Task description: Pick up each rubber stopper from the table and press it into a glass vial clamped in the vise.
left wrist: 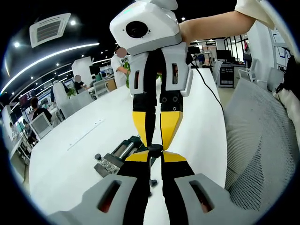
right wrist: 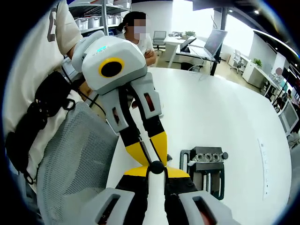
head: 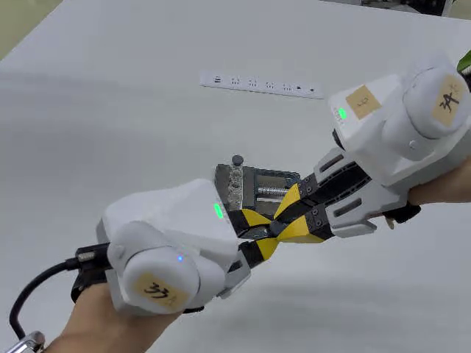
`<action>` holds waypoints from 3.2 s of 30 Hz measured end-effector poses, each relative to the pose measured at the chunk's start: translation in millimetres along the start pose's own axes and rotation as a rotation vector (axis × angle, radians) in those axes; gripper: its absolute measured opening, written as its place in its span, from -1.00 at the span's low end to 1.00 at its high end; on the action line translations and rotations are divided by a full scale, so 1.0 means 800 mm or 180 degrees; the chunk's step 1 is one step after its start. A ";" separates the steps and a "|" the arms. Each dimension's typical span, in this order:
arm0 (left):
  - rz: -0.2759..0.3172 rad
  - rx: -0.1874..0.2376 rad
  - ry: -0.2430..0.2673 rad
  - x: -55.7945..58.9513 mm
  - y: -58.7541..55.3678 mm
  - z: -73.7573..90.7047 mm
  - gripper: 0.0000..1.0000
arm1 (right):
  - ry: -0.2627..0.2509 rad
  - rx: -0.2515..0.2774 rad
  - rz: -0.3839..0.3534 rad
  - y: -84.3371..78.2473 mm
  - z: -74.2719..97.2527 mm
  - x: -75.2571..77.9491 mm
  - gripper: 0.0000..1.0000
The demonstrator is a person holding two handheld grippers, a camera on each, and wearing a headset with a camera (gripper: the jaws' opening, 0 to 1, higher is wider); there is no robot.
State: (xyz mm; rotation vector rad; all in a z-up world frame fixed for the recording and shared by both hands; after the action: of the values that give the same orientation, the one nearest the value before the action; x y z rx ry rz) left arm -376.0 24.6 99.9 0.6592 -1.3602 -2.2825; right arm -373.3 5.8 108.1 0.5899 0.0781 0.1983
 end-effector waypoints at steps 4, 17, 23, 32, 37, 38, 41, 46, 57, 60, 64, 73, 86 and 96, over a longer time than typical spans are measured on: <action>-0.0058 -0.0027 0.0020 0.001 0.000 0.000 -0.92 | 0.0007 0.0010 -0.0067 0.000 0.001 0.000 -0.86; -0.0317 -0.0143 0.0059 0.006 -0.001 0.000 -0.92 | 0.0004 -0.0014 -0.0117 -0.004 0.000 -0.002 -0.85; -0.0296 -0.0123 0.0048 0.006 0.000 0.001 -0.92 | 0.0009 0.0025 -0.0052 -0.003 0.001 -0.004 -0.86; -0.0300 -0.0102 0.0030 0.006 0.001 0.000 -0.92 | 0.0019 0.0025 -0.0079 -0.004 0.003 -0.003 -0.86; -0.0264 -0.0103 0.0031 0.007 -0.001 -0.001 -0.92 | 0.0026 0.0000 -0.0069 -0.005 0.000 -0.005 -0.86; -0.0265 -0.0102 0.0038 0.006 -0.002 -0.001 -0.92 | 0.0018 -0.0003 -0.0071 -0.005 0.000 -0.005 -0.86; -0.0254 -0.0107 0.0033 0.006 -0.003 0.000 -0.92 | 0.0022 -0.0007 -0.0054 -0.005 -0.001 -0.005 -0.86; -0.0224 -0.0102 0.0045 0.005 -0.004 0.000 -0.92 | 0.0021 -0.0001 -0.0038 -0.004 -0.003 -0.004 -0.87; -0.0192 -0.0094 0.0040 0.006 -0.006 0.000 -0.92 | 0.0036 0.0018 -0.0020 -0.003 -0.005 -0.005 -0.87; -0.0156 -0.0086 0.0036 0.005 -0.006 0.000 -0.92 | 0.0033 0.0023 0.0005 -0.003 -0.006 -0.004 -0.88; -0.0165 -0.0097 0.0046 0.005 -0.008 -0.001 -0.91 | 0.0033 -0.0004 0.0040 -0.004 -0.008 -0.004 -0.87; -0.0098 -0.0065 0.0034 0.007 -0.010 -0.001 -0.90 | 0.0063 -0.0023 0.0032 -0.003 -0.009 -0.005 -0.88; 0.0116 -0.0092 0.0038 0.002 -0.022 -0.004 -0.63 | 0.0055 -0.0047 0.0089 -0.001 -0.007 0.002 -0.89; 0.0547 -0.0171 0.0306 -0.028 -0.048 0.003 0.29 | 0.0050 -0.0156 0.0132 -0.010 -0.006 0.009 -0.89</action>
State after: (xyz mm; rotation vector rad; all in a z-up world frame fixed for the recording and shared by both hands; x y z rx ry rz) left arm -363.0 56.4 71.0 0.6022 -1.2558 -2.1166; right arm -365.2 3.7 99.6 0.5413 0.0761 0.2444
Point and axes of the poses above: the centre of the closed fingertips' face, and the gripper's own axes: z roughly backward along the fingers, x roughly to its right, y roughly out of its top, the point moved 2 cm from there along z, roughly backward along the fingers, and after that the axes turned 1 degree about -x, right-handed, at the moved point
